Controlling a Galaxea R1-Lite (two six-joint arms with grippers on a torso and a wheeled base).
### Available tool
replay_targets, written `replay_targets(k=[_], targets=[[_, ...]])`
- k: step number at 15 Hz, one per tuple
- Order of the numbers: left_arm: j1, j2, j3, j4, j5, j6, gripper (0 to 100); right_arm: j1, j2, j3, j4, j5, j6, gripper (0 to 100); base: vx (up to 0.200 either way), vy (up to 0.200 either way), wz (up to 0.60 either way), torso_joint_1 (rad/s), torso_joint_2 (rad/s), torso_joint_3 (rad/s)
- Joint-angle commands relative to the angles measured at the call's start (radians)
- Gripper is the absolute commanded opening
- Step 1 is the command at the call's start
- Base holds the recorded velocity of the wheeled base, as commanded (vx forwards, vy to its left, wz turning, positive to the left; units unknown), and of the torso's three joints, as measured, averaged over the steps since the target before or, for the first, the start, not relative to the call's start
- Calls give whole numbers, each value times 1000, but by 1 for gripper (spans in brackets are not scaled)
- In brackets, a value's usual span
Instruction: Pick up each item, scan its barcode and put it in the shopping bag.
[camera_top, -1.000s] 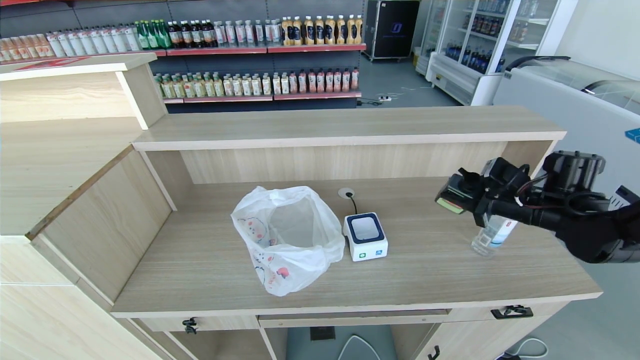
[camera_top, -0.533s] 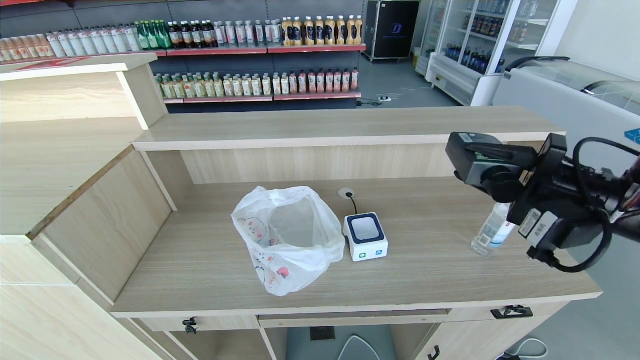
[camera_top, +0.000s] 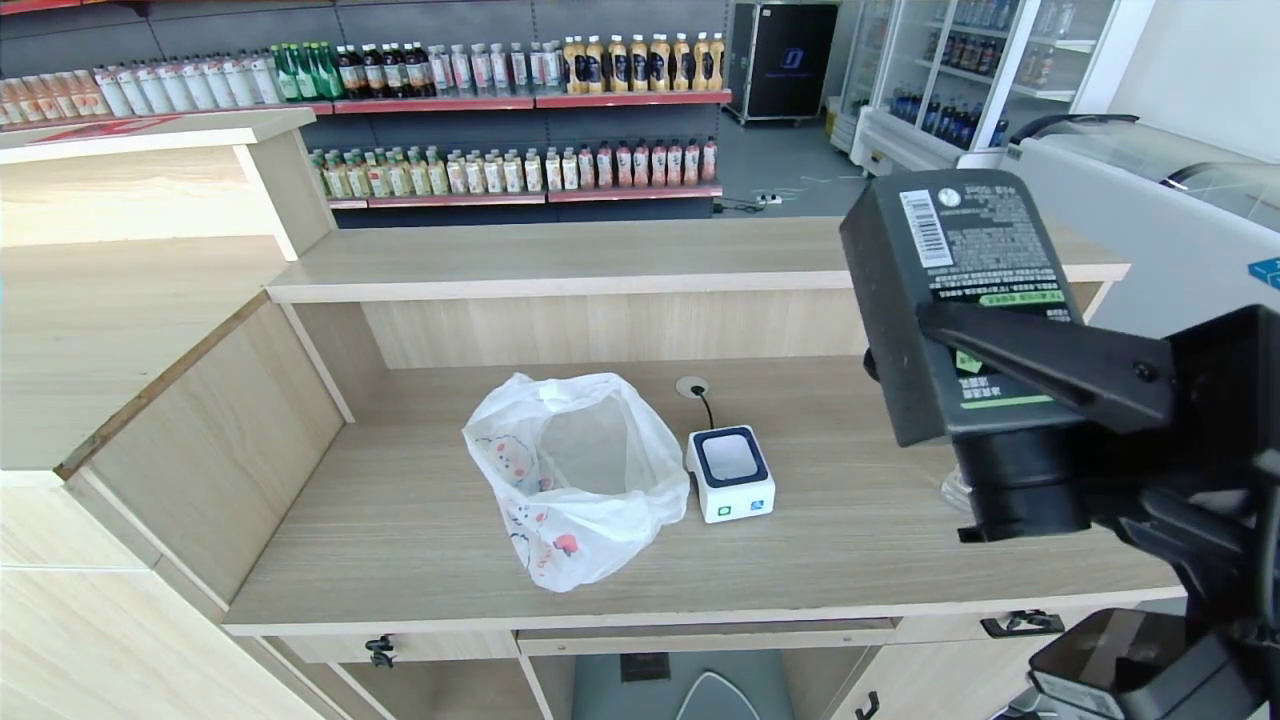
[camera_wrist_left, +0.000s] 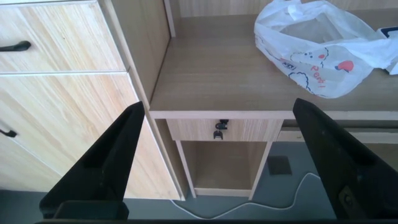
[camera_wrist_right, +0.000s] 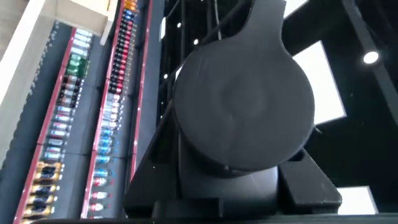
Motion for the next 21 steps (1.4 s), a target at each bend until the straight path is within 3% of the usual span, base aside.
replay_targets(k=[1, 6, 8, 21], targets=[[0, 0, 0, 0, 0, 0, 100, 121, 34, 14, 2, -7, -75, 0, 0, 0, 0, 0, 0, 0], [0, 0, 0, 0, 0, 0, 100, 234, 6, 26, 202, -22, -252, 0, 0, 0, 0, 0, 0, 0], [0, 0, 0, 0, 0, 0, 100, 282, 17, 8, 211, -25, -269, 0, 0, 0, 0, 0, 0, 0], [0, 0, 0, 0, 0, 0, 100, 300, -55, 15, 213, -54, -242, 0, 0, 0, 0, 0, 0, 0]])
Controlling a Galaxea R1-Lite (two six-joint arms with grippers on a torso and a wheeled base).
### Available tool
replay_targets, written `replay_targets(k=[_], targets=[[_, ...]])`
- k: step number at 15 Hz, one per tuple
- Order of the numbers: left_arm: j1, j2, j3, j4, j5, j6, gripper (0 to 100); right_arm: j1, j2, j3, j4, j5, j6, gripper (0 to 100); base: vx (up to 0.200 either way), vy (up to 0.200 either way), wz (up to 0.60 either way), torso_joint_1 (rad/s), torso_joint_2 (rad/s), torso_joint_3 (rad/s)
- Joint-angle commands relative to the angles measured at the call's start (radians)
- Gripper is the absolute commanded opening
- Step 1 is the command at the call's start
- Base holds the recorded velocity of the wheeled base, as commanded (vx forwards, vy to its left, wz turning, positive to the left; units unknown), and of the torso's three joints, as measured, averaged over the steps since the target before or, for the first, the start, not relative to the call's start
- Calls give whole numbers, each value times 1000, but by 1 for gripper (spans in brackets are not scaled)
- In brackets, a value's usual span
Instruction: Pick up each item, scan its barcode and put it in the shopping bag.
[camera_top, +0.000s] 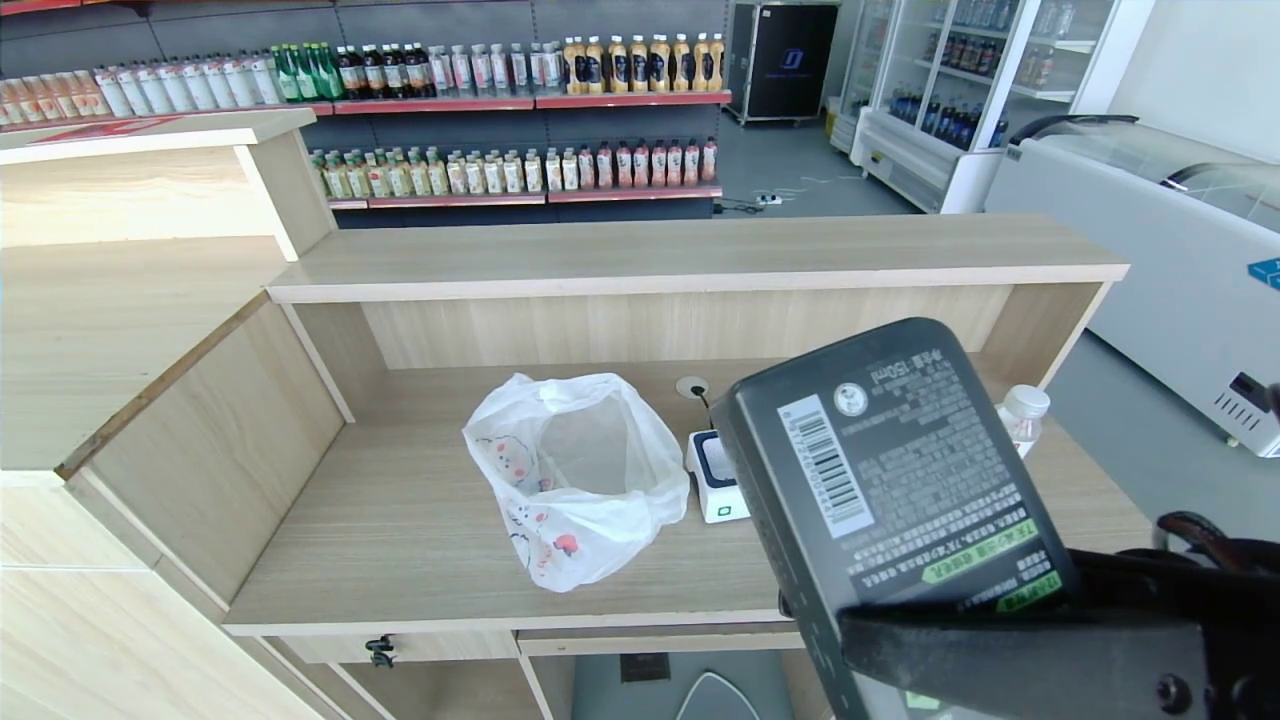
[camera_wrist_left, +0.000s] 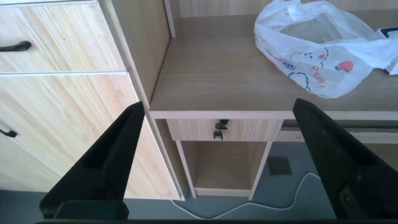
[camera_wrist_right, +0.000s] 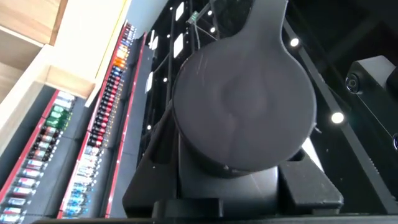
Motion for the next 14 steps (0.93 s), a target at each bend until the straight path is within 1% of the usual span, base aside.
replay_targets(k=[1, 11, 13, 14], targets=[[0, 0, 0, 0, 0, 0, 100, -1, -2, 3, 0, 0, 0, 0, 0, 0, 0, 0, 0, 0], [0, 0, 0, 0, 0, 0, 100, -2, 9, 9, 2, 2, 4, 0, 0, 0, 0, 0, 0, 0], [0, 0, 0, 0, 0, 0, 100, -25, 26, -14, 5, 5, 84, 0, 0, 0, 0, 0, 0, 0], [0, 0, 0, 0, 0, 0, 100, -39, 58, -19, 41, 19, 142, 0, 0, 0, 0, 0, 0, 0]])
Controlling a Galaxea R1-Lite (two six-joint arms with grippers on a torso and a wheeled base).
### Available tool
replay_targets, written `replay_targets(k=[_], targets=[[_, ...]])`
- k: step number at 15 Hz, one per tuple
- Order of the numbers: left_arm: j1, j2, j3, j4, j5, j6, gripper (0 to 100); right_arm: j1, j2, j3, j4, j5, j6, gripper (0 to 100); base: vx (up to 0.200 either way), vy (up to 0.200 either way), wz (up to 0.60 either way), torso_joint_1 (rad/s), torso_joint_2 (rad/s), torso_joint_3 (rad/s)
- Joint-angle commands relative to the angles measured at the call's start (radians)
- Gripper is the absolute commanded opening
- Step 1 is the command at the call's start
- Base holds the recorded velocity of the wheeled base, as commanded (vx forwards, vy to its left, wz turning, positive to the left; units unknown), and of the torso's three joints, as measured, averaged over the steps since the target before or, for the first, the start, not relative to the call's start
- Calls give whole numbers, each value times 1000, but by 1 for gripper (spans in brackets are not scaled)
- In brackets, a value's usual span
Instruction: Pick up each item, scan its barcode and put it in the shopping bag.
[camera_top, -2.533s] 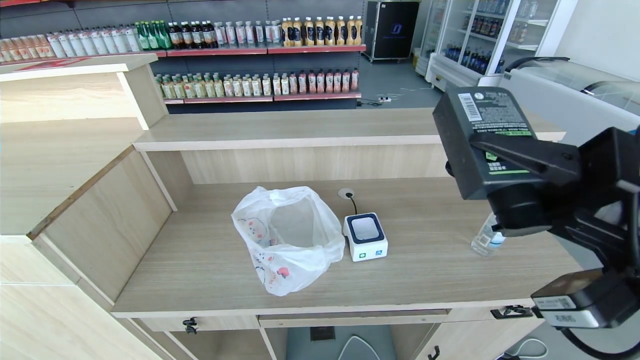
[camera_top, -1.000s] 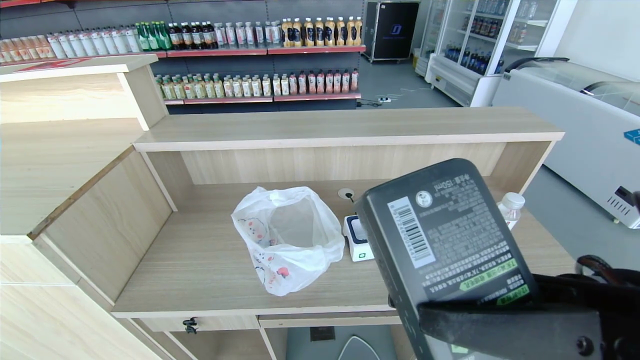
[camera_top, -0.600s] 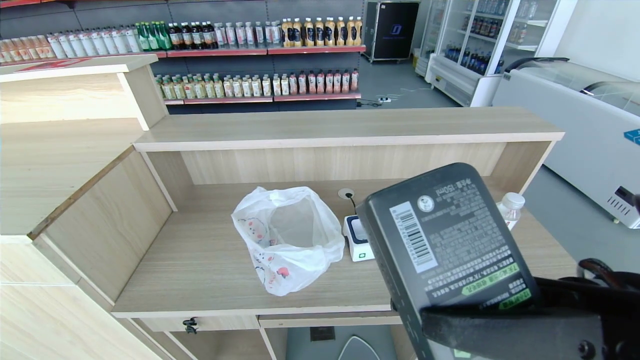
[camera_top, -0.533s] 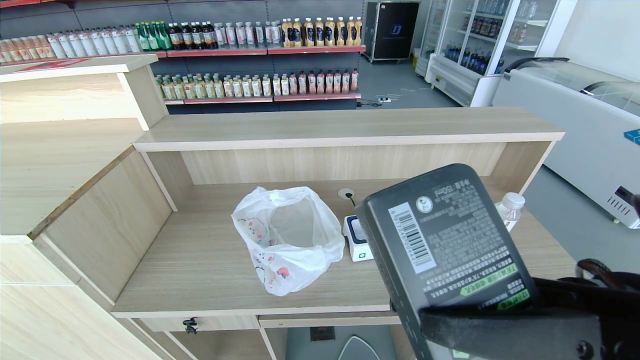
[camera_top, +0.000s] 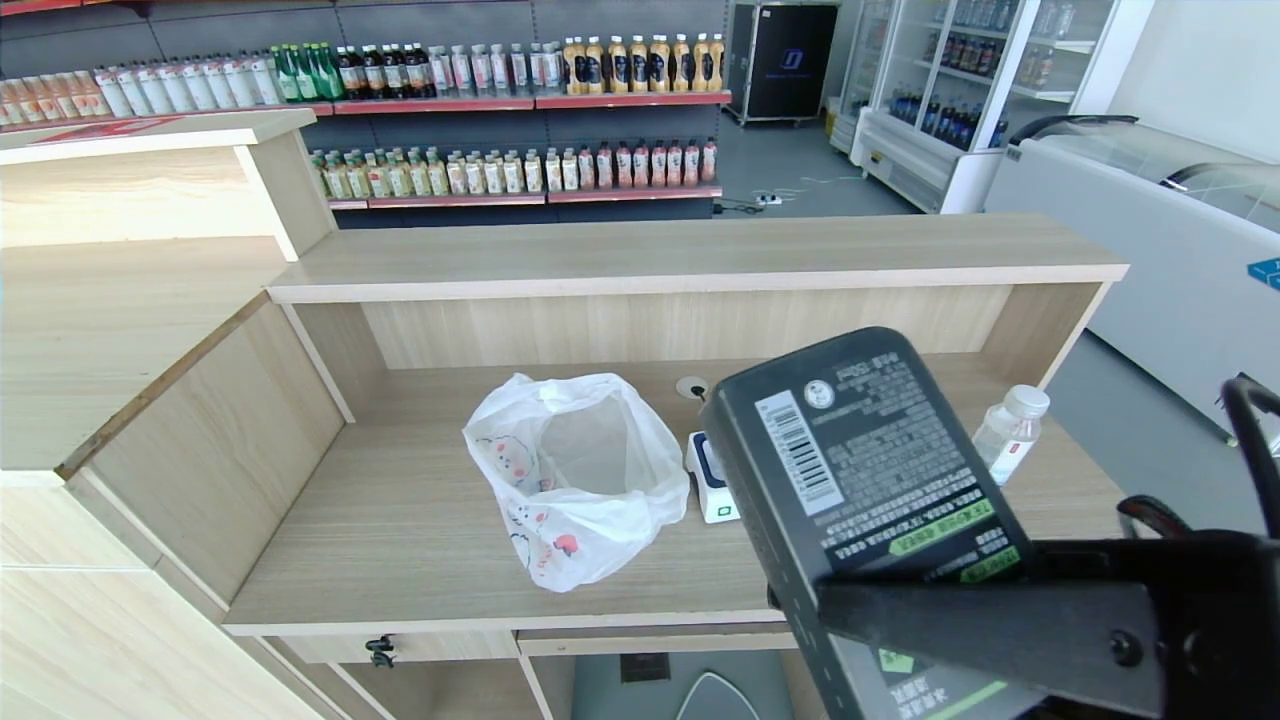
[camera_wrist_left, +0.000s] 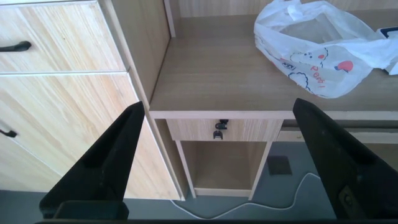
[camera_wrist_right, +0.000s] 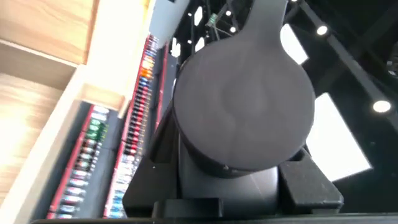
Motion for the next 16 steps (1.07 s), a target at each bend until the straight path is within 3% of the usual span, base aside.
replay_targets(k=[1, 3, 4, 6, 8, 13, 16], targets=[[1, 0, 0, 0, 0, 0, 100, -64, 55, -36, 130, 14, 118, 0, 0, 0, 0, 0, 0, 0], [1, 0, 0, 0, 0, 0, 100, -250, 3, -100, 431, 15, 295, 0, 0, 0, 0, 0, 0, 0], [1, 0, 0, 0, 0, 0, 100, -339, -31, -111, 483, 15, 357, 0, 0, 0, 0, 0, 0, 0], [1, 0, 0, 0, 0, 0, 100, -558, -77, -114, 486, 17, 607, 0, 0, 0, 0, 0, 0, 0], [1, 0, 0, 0, 0, -1, 100, -727, -124, -102, 492, -57, 879, 0, 0, 0, 0, 0, 0, 0], [1, 0, 0, 0, 0, 0, 100, -863, -69, -90, 500, -488, 1637, 0, 0, 0, 0, 0, 0, 0], [1, 0, 0, 0, 0, 0, 100, -918, -26, -82, 527, -582, 1781, 0, 0, 0, 0, 0, 0, 0]])
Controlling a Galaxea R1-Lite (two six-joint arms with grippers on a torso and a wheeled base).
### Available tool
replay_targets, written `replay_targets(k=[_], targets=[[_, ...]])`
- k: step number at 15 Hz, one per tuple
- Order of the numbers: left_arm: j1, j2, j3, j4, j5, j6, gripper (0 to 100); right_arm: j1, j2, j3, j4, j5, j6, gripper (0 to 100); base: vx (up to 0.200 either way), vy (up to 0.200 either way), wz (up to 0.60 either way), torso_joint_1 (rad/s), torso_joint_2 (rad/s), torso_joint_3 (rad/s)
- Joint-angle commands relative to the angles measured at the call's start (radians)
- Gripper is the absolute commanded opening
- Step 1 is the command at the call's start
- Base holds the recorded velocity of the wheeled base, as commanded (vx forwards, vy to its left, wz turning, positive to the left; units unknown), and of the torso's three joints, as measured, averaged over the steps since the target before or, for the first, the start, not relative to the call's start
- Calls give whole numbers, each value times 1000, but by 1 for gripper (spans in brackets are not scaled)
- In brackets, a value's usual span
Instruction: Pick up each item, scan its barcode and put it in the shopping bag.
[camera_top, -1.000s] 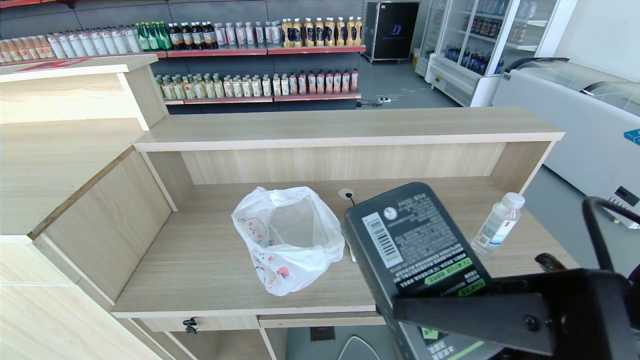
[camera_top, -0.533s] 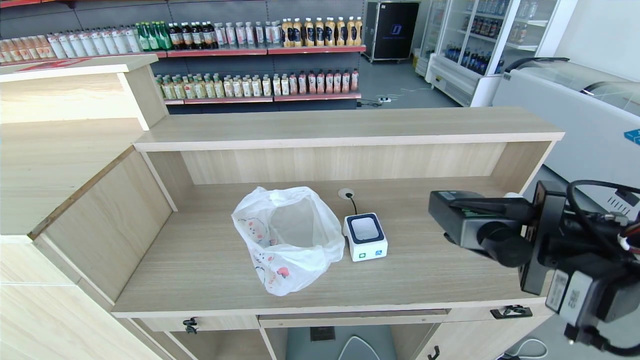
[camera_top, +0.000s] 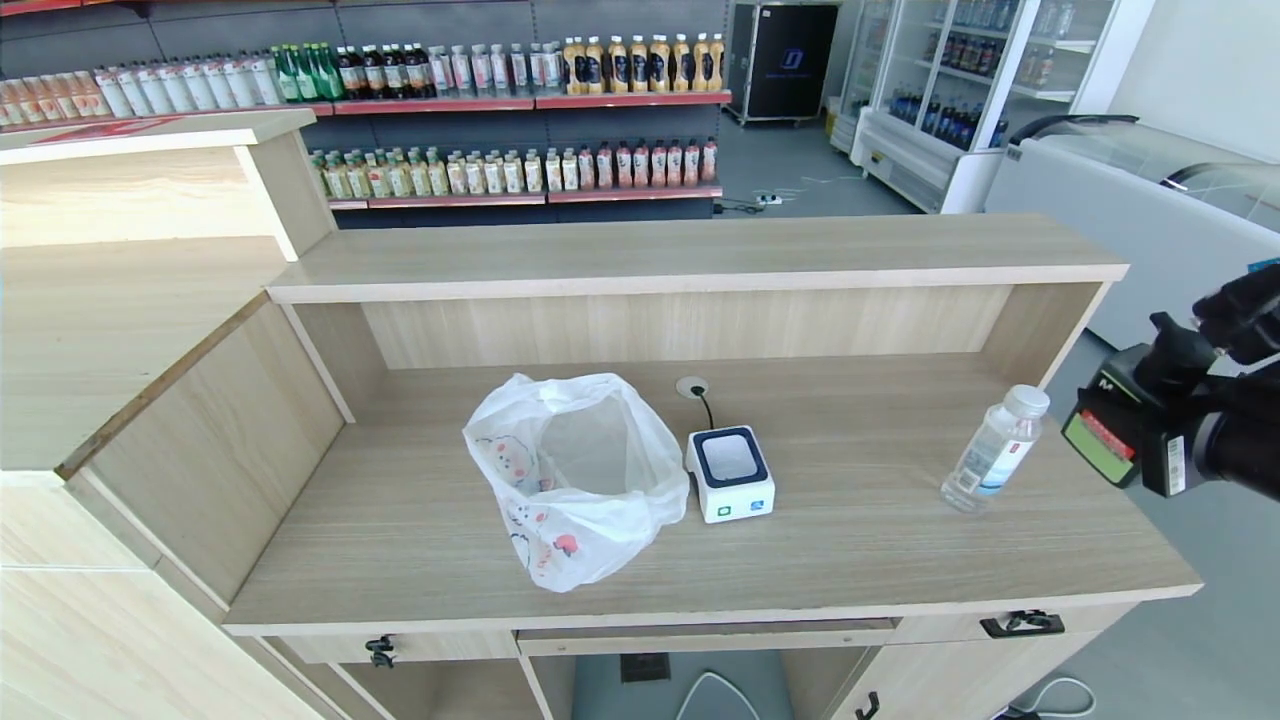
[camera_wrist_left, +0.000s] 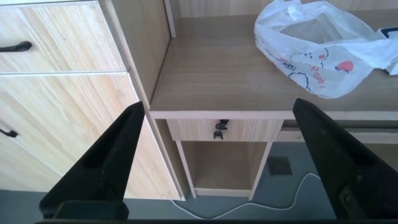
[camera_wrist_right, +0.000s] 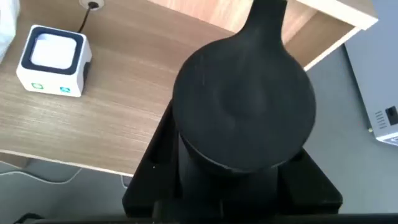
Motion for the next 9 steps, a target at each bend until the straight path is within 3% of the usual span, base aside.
replay_targets(k=[1, 4, 9], targets=[[0, 0, 0, 0, 0, 0, 100, -56, 53, 12, 8, -12, 24, 0, 0, 0, 0, 0, 0, 0], [0, 0, 0, 0, 0, -2, 100, -65, 59, 15, -1, -9, 96, 0, 0, 0, 0, 0, 0, 0], [0, 0, 0, 0, 0, 0, 100, -28, 128, -88, 30, -10, 300, 0, 0, 0, 600, 0, 2, 2]])
